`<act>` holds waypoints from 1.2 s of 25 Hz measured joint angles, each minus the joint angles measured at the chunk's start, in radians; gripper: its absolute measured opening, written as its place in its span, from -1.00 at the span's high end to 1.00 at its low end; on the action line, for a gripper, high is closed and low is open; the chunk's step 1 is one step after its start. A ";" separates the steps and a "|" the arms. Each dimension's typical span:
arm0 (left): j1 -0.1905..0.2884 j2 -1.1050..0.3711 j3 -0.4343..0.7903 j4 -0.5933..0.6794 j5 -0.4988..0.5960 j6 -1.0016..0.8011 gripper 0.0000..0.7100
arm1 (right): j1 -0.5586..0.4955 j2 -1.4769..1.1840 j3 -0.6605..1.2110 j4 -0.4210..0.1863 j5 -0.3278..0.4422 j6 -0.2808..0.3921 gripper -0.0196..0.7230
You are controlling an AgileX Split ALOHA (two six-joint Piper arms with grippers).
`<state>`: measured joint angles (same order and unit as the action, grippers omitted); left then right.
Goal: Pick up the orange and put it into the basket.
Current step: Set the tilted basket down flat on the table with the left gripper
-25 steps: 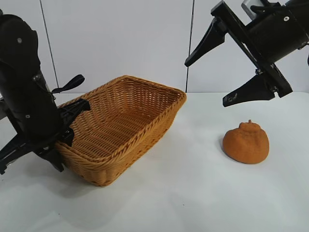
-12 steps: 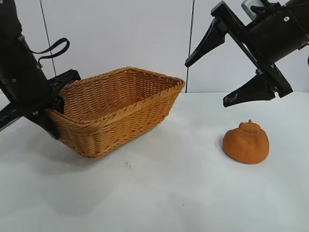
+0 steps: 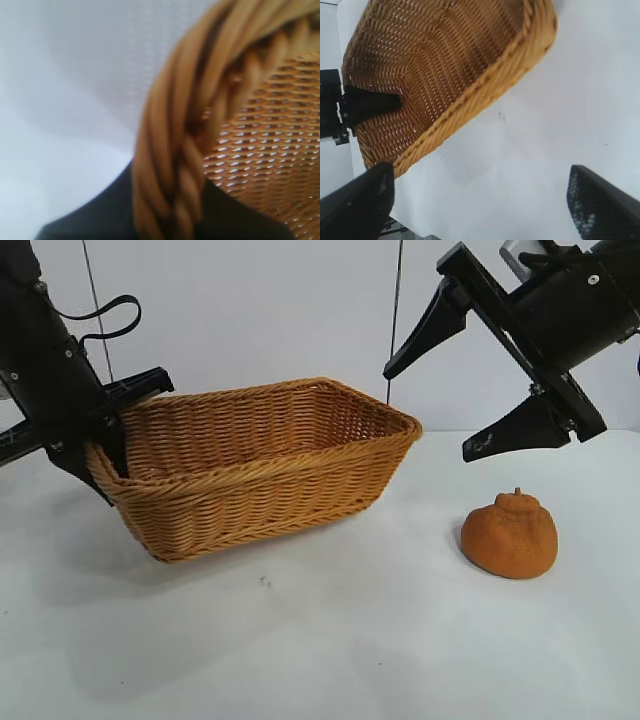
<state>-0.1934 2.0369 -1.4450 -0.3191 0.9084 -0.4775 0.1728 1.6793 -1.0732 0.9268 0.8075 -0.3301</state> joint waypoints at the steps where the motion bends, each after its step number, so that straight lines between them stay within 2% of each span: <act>1: 0.000 0.011 -0.021 0.000 0.025 0.037 0.75 | 0.000 0.000 0.000 0.000 0.000 0.000 -0.78; 5: 0.000 0.044 -0.068 0.000 0.103 0.210 0.75 | 0.000 0.000 0.000 0.000 0.000 0.000 -0.78; 9: 0.000 0.048 -0.069 -0.013 0.131 0.324 0.75 | 0.000 0.000 0.000 0.000 0.000 0.000 -0.78; 15: 0.000 0.070 -0.069 -0.026 0.109 0.343 0.75 | 0.000 0.000 0.000 0.000 0.000 0.000 -0.78; 22: 0.000 0.140 -0.069 -0.051 0.010 0.347 0.75 | 0.000 0.000 0.000 -0.001 0.000 0.000 -0.78; 30: 0.000 0.167 -0.070 -0.066 0.003 0.387 0.74 | 0.000 0.000 0.000 -0.001 0.000 0.000 -0.78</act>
<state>-0.1934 2.2036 -1.5151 -0.3851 0.9116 -0.0907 0.1728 1.6793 -1.0732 0.9257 0.8075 -0.3301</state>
